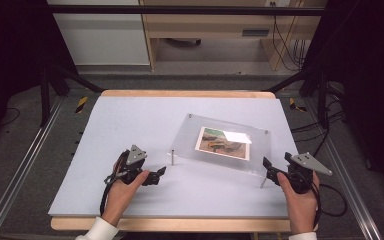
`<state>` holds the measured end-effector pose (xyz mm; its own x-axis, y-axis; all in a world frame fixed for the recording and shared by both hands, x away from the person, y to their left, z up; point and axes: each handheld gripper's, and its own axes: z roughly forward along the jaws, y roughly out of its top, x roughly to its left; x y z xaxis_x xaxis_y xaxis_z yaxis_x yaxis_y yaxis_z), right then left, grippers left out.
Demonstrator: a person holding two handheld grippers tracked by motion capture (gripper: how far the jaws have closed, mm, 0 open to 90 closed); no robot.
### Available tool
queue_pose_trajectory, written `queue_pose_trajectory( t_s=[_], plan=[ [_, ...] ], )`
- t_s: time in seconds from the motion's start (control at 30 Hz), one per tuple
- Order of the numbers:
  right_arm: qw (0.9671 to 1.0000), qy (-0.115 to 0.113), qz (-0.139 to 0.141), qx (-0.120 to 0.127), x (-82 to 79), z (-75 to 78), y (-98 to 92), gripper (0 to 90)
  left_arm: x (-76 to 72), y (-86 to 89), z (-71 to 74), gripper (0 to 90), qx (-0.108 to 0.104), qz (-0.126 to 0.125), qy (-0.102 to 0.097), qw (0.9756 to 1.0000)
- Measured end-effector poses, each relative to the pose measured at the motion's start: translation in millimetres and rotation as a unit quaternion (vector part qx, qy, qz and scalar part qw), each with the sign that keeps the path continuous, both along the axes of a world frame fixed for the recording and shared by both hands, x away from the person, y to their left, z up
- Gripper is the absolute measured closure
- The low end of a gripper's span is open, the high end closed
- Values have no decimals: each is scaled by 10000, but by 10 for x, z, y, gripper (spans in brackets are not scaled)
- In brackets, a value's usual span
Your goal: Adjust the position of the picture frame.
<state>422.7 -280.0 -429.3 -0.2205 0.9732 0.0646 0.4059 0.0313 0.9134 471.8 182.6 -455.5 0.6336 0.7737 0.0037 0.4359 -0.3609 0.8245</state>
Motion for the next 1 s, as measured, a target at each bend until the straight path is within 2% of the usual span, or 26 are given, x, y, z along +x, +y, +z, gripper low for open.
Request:
queue_pose_trajectory(
  t_s=[0.13,0.33,0.57,0.83,1.0],
  plan=[
    [9999,38,-49,89,-92,-2,-50,164,-1,-16,15,59,27,-10,-17,10000],
    [10000,59,-31,-20,-243,-34,-67,150,2,18,65,66,28,75,-72,9999],
    [9999,28,-12,-96,-278,-24,-49,148,31,207,126,74,-336,392,-125,9986],
    [10000,-46,-83,-11,-317,-8,-69,202,46,358,196,78,-510,600,-264,9965],
    [9999,-60,-79,16,-335,0,-90,255,36,381,234,79,-578,606,-306,9960]
  ],
)
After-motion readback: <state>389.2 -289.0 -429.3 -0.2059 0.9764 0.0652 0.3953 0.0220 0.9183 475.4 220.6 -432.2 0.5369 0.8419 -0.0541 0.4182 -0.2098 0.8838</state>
